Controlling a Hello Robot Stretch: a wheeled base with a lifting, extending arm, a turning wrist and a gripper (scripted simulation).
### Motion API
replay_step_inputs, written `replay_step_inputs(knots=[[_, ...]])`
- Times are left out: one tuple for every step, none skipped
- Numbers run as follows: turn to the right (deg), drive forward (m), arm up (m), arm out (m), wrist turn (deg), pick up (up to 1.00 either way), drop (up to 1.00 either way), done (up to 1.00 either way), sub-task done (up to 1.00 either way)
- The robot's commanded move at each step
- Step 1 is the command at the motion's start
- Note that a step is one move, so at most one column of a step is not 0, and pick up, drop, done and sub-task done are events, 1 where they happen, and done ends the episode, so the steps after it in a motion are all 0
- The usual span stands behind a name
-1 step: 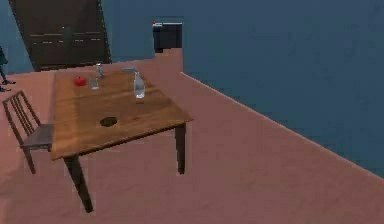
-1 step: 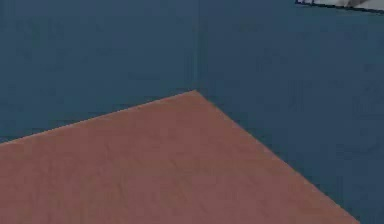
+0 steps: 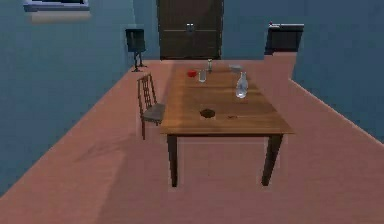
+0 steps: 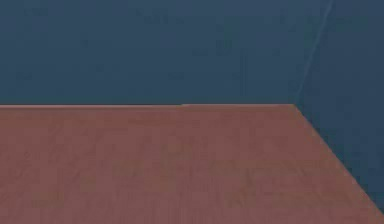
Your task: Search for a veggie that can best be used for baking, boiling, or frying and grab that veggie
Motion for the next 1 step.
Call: replay_step_inputs(knots=[[0.0, 0.60, 0.00, 0.00, 0.0, 0.00, 0.00, 0.00, 0.00]])
